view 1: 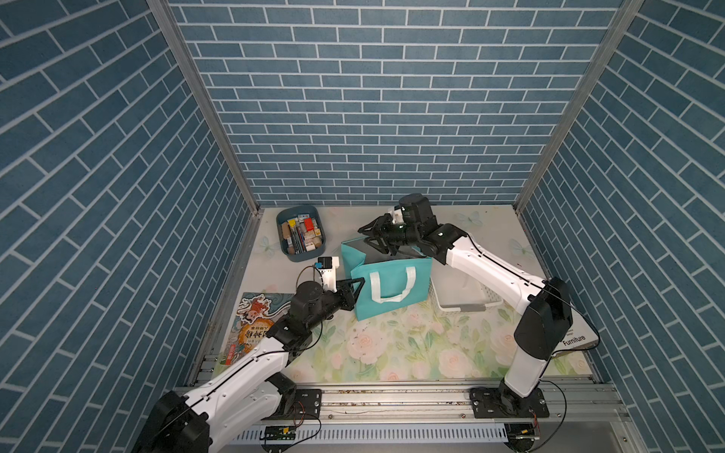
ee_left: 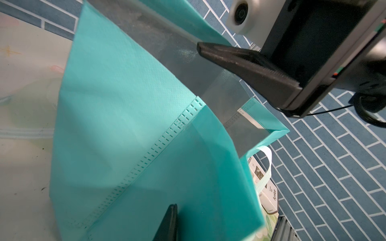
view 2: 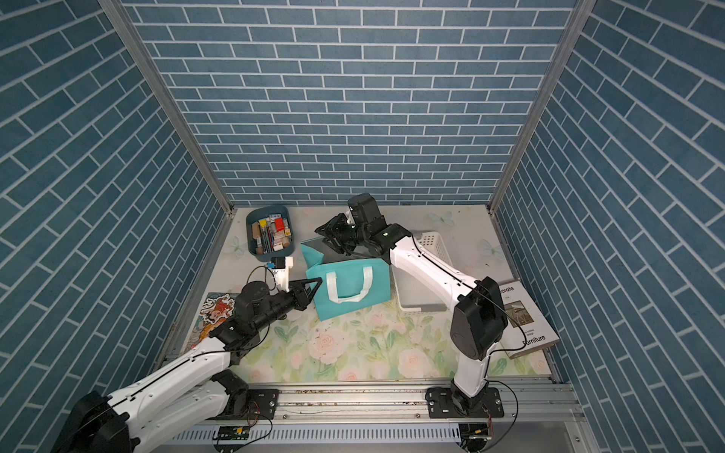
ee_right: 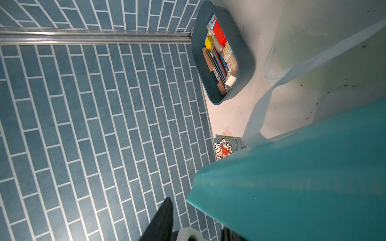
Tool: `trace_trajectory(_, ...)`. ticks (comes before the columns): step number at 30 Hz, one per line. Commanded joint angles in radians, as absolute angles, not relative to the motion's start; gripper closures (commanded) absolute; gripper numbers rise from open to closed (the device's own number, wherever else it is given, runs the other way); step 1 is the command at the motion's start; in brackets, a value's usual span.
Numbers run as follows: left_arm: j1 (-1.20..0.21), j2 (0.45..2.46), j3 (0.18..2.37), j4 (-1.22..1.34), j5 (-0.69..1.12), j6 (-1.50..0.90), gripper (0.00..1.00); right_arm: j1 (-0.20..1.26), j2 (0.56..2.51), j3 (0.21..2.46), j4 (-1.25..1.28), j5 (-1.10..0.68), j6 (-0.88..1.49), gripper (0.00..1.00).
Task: Place the ice pack in the delivery bag
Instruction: Seal the delivery bag at the center of the board.
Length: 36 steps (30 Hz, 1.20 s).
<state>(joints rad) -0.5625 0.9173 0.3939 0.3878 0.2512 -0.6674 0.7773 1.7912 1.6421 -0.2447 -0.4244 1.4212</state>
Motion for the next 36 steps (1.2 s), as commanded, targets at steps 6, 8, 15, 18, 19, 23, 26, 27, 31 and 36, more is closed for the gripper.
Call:
trace_trajectory(6, -0.575, 0.928, 0.422, 0.411, 0.236, -0.67, 0.78, 0.783, 1.793, 1.648, -0.212, -0.393, 1.449, 0.66)
trace_trajectory(8, -0.578, 0.933, 0.427, 0.41, 0.232, -0.671, 0.79, 0.782, 1.799, 1.656, -0.211, -0.391, 1.449, 0.68)
trace_trajectory(15, -0.584, 0.949, 0.443, 0.415, 0.214, -0.678, 0.81, 0.782, 1.809, 1.66, -0.208, -0.4, 1.45, 0.8)
trace_trajectory(18, -0.587, 0.968, 0.458, 0.41, 0.208, -0.68, 0.83, 0.783, 1.809, 1.66, -0.201, -0.403, 1.448, 0.87)
trace_trajectory(19, -0.586, 0.973, 0.461, 0.412, 0.206, -0.682, 0.83, 0.783, 1.808, 1.66, -0.2, -0.405, 1.448, 0.9)
trace_trajectory(23, -0.588, 0.992, 0.479, 0.407, 0.185, -0.689, 0.87, 0.782, 1.806, 1.657, -0.192, -0.417, 1.445, 1.0)
trace_trajectory(26, -0.588, 0.998, 0.497, 0.371, 0.138, -0.688, 0.92, 0.781, 1.791, 1.657, -0.189, -0.422, 1.432, 1.0)
trace_trajectory(27, -0.586, 0.996, 0.499, 0.365, 0.121, -0.688, 0.93, 0.781, 1.787, 1.658, -0.192, -0.422, 1.422, 1.0)
trace_trajectory(31, -0.586, 0.994, 0.493, 0.395, 0.081, -0.716, 0.97, 0.781, 1.767, 1.661, -0.2, -0.426, 1.389, 1.0)
trace_trajectory(36, -0.586, 1.027, 0.507, 0.403, 0.052, -0.752, 1.0, 0.783, 1.743, 1.66, -0.233, -0.423, 1.336, 1.0)
